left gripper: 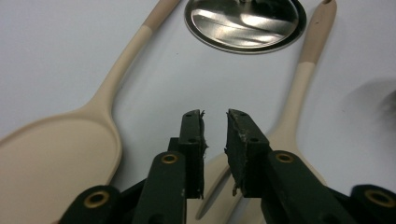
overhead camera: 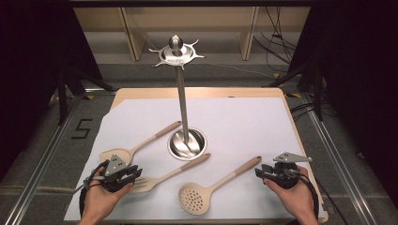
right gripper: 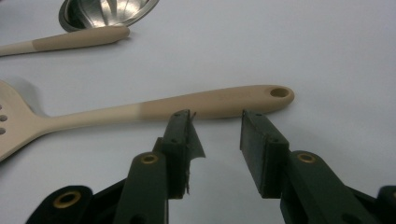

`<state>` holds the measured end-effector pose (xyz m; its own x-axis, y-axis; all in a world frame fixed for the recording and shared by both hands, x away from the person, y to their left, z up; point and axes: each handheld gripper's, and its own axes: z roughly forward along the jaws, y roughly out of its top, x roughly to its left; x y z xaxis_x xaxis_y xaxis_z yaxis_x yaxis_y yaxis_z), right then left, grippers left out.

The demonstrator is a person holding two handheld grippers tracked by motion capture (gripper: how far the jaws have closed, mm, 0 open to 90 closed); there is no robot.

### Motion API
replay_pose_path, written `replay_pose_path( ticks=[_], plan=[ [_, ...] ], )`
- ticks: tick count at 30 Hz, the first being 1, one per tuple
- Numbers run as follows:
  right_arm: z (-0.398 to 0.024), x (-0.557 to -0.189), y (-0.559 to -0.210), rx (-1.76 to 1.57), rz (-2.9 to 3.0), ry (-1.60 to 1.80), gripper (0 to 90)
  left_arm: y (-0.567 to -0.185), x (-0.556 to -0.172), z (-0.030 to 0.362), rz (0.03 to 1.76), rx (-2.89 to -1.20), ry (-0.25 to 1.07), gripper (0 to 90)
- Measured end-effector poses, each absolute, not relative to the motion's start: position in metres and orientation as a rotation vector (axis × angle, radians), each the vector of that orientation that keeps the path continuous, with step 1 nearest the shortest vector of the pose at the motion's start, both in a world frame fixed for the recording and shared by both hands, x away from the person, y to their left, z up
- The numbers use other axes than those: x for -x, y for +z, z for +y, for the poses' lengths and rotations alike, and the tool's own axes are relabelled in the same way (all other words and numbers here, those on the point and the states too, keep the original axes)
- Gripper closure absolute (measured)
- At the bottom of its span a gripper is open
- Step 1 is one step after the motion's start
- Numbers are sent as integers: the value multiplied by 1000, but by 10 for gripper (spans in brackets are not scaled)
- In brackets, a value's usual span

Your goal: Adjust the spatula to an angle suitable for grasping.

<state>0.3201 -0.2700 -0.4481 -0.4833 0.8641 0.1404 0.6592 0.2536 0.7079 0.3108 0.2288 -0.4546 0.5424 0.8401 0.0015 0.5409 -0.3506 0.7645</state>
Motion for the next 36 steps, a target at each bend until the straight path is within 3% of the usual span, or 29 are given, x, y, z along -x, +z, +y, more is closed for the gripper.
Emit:
replay_pose_path(
  ticks=[9,14,22,36],
  plan=[
    [-266,-320,-447,-1326,2269,1006,719,-452,-334,225,1173,-2061,482,888],
    [-262,-318,-445,-1349,2283,989,759,-453,-355,224,1181,-2137,455,894],
    [-261,-316,-444,-1365,2288,964,763,-461,-425,207,1252,-2200,290,894],
    [-263,-318,-446,-1375,2301,958,764,-477,-473,183,1333,-2164,366,894]
  ],
)
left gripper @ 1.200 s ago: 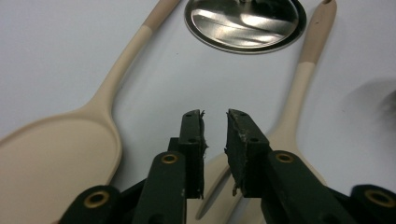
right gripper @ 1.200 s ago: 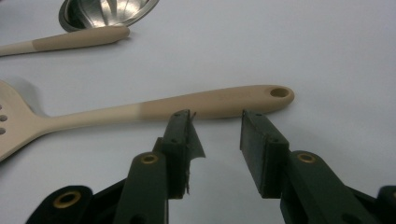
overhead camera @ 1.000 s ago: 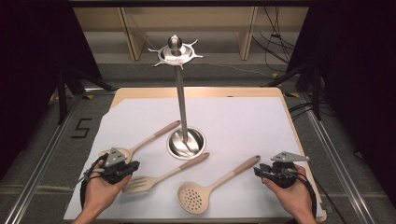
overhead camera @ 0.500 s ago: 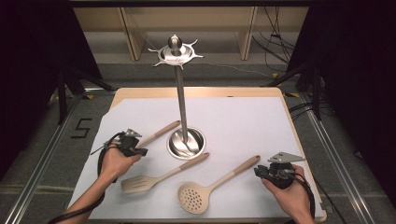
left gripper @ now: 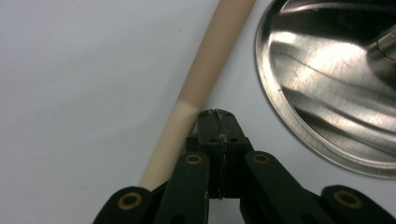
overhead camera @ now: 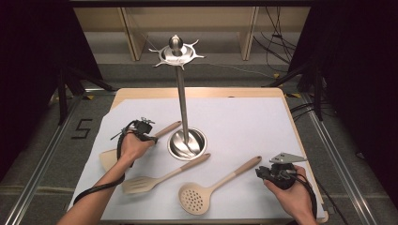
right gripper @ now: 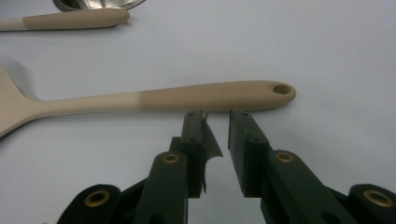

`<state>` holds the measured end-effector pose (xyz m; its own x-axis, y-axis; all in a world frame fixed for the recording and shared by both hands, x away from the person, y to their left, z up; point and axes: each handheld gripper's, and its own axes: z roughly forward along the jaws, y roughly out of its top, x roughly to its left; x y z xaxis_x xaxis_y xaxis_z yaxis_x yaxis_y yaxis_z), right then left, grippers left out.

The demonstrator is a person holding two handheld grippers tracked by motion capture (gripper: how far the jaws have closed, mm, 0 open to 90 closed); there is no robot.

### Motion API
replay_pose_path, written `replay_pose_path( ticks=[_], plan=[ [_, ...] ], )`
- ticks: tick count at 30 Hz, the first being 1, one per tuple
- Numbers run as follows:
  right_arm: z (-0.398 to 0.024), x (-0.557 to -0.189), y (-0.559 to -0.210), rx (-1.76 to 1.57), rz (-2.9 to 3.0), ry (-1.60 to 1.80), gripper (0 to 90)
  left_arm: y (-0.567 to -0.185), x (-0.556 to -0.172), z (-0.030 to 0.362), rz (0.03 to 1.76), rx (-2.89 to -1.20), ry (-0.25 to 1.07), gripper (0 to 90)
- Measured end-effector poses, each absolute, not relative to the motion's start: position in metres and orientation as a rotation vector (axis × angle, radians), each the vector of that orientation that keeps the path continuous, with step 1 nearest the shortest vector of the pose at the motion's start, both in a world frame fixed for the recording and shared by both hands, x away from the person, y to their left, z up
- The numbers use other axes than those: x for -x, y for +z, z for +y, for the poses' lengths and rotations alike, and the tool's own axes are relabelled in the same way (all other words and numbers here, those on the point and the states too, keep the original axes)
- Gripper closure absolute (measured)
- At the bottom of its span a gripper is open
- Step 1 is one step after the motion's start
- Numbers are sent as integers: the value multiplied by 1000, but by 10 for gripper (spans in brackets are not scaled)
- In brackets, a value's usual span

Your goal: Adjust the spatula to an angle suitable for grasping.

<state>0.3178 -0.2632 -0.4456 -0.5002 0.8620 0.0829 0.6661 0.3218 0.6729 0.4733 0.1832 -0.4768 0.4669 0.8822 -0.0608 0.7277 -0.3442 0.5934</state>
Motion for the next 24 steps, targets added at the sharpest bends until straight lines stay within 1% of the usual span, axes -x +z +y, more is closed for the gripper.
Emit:
replay_pose_path(
  ticks=[4,6,10,11,15,16,17,19,20,21,24],
  plan=[
    [-264,-320,-448,-1332,2307,982,765,-478,-476,180,1338,-2183,363,894],
    [-263,-318,-446,-1408,2303,961,765,-478,-479,177,1343,-2185,354,894],
    [-264,-318,-446,-1395,2303,955,767,-480,-481,173,1340,-2169,404,895],
    [-265,-319,-447,-1370,2302,955,767,-478,-481,173,1348,-2187,405,895],
    [-265,-319,-448,-1379,2300,961,768,-479,-483,173,1361,-2165,423,895],
    [-266,-319,-448,-1379,2301,959,768,-478,-484,173,1375,-2174,444,895],
    [-266,-319,-448,-1373,2301,958,768,-480,-485,174,1367,-2149,467,895],
    [-266,-319,-447,-1397,2299,959,768,-480,-486,175,1375,-2141,453,895],
    [-266,-319,-447,-1396,2303,958,767,-478,-485,175,1380,-2181,432,894],
    [-268,-320,-448,-1366,2306,964,767,-479,-484,174,1361,-2157,443,892],
    [-268,-318,-447,-1415,2301,960,767,-470,-477,176,1318,-2162,429,839]
  ],
)
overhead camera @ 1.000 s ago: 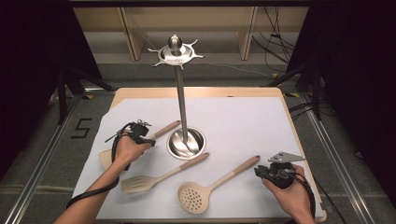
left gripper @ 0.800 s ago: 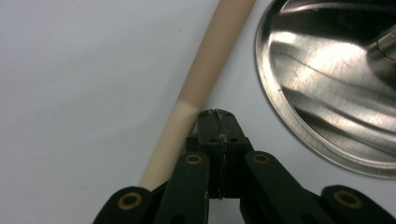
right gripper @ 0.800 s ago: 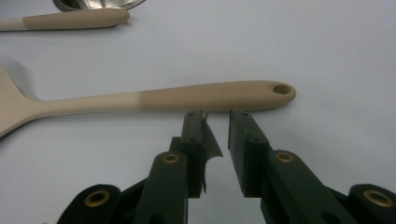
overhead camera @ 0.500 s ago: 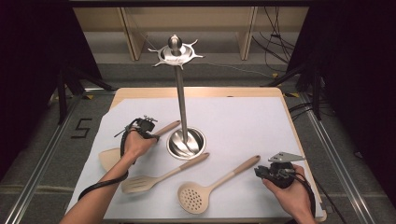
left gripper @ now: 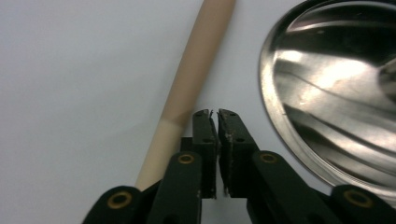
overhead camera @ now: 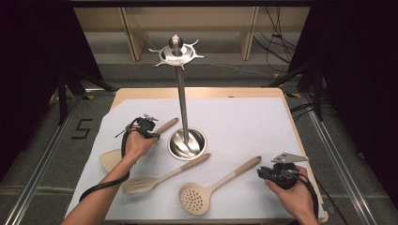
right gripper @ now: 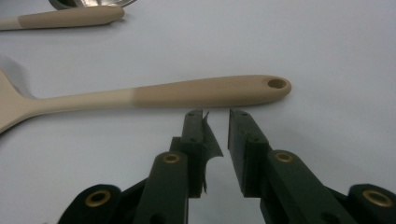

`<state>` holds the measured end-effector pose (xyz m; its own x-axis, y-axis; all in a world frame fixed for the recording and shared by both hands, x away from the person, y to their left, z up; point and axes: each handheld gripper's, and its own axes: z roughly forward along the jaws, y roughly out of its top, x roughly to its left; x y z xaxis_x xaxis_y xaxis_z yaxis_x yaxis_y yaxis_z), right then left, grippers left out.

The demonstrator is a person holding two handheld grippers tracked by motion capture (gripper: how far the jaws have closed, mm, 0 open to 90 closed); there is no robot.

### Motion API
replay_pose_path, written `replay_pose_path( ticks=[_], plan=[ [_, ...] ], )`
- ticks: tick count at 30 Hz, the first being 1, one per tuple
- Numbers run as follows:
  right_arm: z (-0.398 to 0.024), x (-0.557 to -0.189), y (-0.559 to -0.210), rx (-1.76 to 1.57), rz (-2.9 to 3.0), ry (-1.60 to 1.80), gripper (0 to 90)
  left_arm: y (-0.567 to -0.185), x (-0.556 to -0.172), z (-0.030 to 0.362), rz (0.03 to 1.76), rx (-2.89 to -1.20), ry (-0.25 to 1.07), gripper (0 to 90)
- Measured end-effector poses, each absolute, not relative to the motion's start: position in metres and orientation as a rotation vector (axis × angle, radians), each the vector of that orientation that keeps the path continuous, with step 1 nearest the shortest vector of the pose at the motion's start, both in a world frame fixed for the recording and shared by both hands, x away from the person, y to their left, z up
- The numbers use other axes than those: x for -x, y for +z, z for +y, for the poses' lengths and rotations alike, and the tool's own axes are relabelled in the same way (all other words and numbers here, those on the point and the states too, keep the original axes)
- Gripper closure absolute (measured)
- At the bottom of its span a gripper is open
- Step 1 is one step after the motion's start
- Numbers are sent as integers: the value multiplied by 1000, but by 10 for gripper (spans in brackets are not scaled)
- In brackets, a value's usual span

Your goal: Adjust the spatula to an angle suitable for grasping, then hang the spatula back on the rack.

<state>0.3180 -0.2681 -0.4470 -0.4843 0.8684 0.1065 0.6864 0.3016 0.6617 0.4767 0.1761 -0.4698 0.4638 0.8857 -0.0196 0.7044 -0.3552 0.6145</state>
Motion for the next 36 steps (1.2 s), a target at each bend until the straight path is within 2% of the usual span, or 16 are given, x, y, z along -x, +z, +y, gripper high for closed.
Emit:
replay_pose_path(
  ticks=[7,11,14,20,26,36],
  plan=[
    [-269,-315,-445,-1420,2289,959,761,-449,-466,200,1229,-2168,503,579],
    [-267,-316,-443,-1410,2290,951,758,-446,-466,215,1252,-2180,526,527],
    [-267,-317,-442,-1396,2287,953,757,-446,-468,218,1256,-2196,524,518],
    [-267,-318,-443,-1414,2302,958,757,-449,-480,219,1254,-2324,432,521],
    [-267,-315,-442,-1430,2311,953,757,-451,-494,217,1278,-2382,335,530],
    [-266,-317,-444,-1374,2325,940,756,-463,-497,222,1313,-2418,196,596]
  ],
)
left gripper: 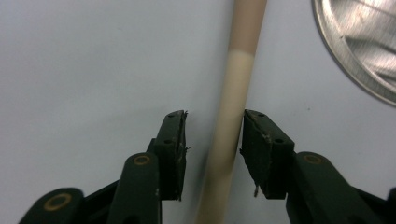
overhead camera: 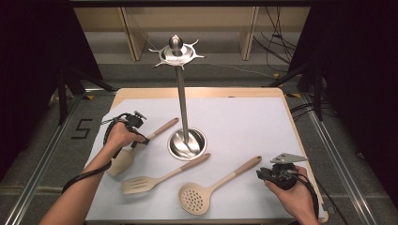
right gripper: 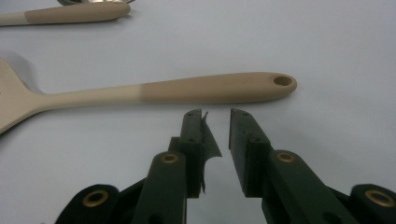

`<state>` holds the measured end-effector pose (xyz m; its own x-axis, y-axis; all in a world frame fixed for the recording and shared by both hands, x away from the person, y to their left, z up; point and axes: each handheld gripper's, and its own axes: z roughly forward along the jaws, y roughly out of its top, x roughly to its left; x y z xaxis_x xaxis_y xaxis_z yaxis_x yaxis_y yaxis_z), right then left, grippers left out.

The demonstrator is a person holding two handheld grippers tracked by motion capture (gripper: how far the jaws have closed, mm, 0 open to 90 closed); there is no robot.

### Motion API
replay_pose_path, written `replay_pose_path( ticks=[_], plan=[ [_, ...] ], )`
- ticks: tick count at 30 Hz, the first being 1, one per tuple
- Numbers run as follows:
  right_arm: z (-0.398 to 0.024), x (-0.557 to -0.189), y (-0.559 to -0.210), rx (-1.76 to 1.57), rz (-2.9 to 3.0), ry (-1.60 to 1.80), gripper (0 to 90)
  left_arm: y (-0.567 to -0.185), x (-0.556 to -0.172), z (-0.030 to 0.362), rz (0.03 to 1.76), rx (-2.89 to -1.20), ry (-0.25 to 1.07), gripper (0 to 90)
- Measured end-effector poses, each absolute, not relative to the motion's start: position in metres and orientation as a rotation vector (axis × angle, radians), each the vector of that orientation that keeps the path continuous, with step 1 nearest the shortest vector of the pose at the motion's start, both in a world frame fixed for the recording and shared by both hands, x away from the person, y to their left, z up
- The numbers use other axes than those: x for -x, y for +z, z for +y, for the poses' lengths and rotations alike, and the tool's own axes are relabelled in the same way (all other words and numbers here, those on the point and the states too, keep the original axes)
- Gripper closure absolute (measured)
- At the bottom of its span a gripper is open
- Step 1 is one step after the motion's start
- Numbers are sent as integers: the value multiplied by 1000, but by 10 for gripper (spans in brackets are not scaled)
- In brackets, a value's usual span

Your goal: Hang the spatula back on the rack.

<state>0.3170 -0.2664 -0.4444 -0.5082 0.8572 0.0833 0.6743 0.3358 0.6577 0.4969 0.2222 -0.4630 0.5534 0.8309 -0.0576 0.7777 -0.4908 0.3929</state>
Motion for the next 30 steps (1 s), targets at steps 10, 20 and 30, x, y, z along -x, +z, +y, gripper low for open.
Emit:
replay_pose_path(
  ticks=[10,20,30],
  plan=[
    [-265,-316,-444,-1376,2331,949,758,-466,-494,212,1221,-2509,248,755],
    [-263,-316,-444,-1403,2321,939,759,-454,-479,225,1190,-2461,321,782],
    [-264,-316,-444,-1359,2309,948,760,-429,-442,240,1125,-2192,412,782]
  ],
)
